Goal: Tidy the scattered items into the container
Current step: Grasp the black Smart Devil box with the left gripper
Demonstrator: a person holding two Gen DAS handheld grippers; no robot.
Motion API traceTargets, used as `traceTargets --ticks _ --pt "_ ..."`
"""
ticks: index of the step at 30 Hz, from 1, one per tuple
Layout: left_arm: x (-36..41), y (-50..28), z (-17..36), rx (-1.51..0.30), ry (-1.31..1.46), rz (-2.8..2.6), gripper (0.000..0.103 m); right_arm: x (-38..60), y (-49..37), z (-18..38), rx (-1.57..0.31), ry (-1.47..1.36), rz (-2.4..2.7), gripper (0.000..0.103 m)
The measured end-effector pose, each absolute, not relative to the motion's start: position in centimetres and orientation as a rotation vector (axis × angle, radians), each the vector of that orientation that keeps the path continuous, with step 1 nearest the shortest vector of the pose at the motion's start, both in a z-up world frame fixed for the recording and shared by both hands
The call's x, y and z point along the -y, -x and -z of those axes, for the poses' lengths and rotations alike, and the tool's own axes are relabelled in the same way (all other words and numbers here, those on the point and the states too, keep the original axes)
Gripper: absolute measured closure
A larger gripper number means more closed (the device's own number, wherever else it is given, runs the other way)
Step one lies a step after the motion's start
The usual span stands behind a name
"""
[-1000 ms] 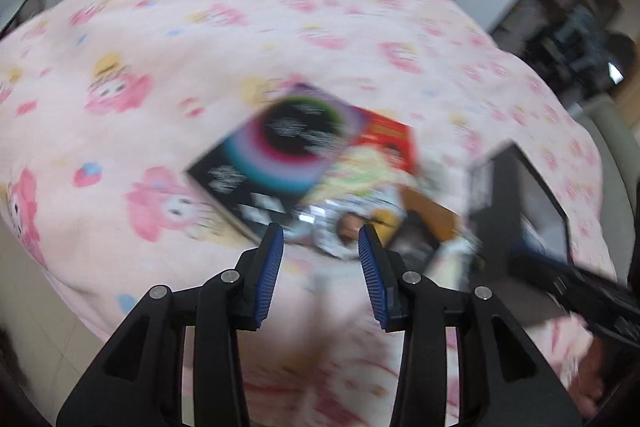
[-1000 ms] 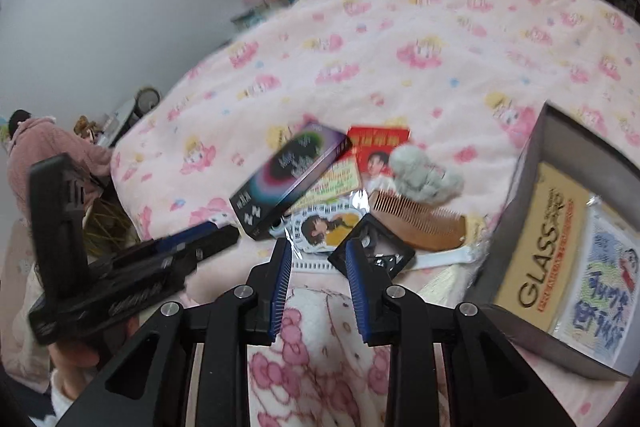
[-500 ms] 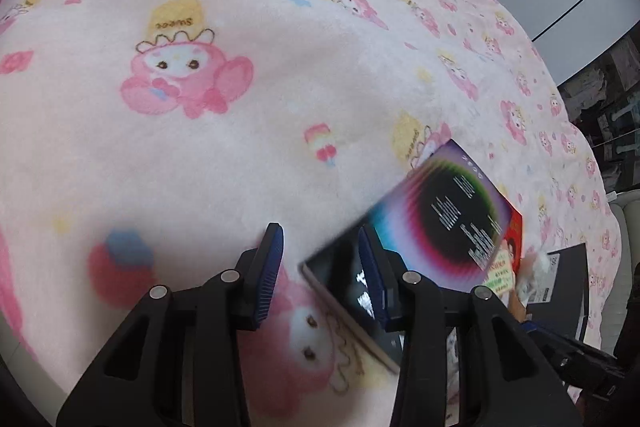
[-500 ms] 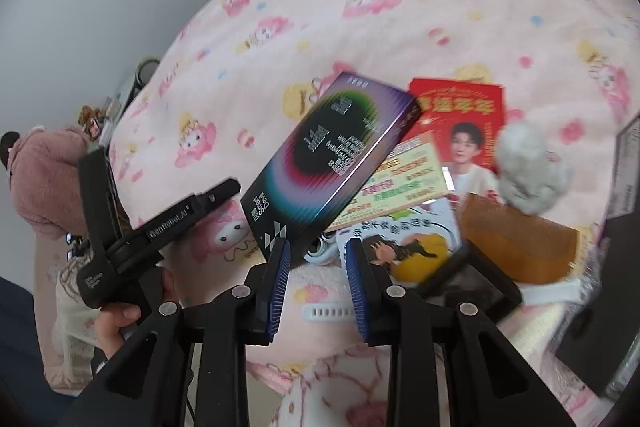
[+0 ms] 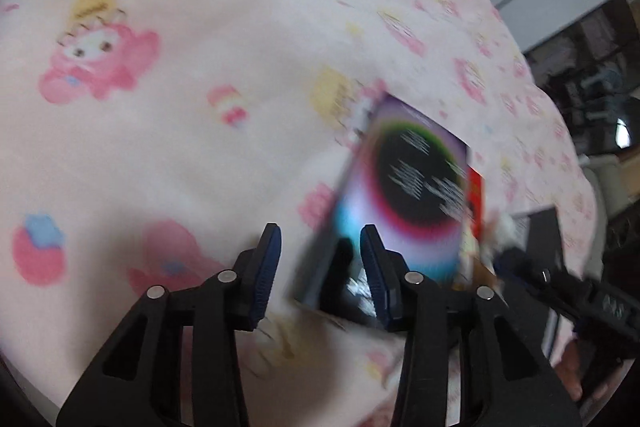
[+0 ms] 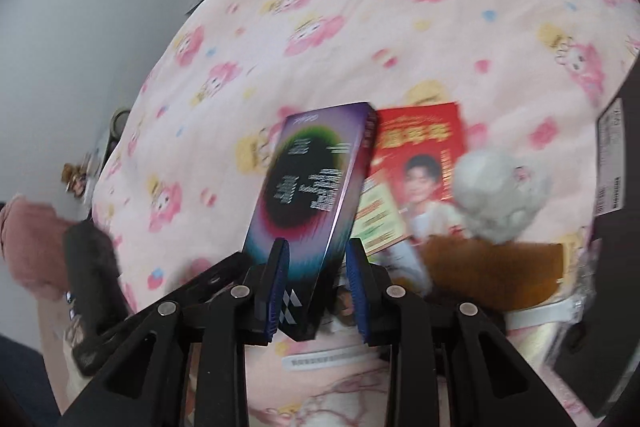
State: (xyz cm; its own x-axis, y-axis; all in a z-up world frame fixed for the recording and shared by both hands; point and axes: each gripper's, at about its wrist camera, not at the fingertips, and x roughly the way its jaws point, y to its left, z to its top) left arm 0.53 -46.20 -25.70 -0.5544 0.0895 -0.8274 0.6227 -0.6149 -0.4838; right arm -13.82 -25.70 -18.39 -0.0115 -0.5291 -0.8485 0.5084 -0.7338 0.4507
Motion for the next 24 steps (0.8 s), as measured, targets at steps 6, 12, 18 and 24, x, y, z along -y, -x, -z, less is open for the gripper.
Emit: traceTargets --ticks 6,12,18,24 --pt "46.3 1.0 27.9 -1.325 -1.319 2.196 0.060 26.9 14.6 22.3 0.047 -1.686 1.653 0.077" --pt "43.3 0.8 27.3 -1.441 -1.378 2.243 0.059 27.2 14.1 23.7 0.060 -1.692 1.568 0.066" --pt "40.3 1.0 25.9 -1.528 -1.465 2.337 0.059 24.5 13.9 21.2 0.026 -1.606 1.669 0.066" --pt "38.3 2.3 24.9 -1.515 -1.525 2.401 0.059 20.8 14.4 20.0 0.125 -1.585 1.703 0.066"
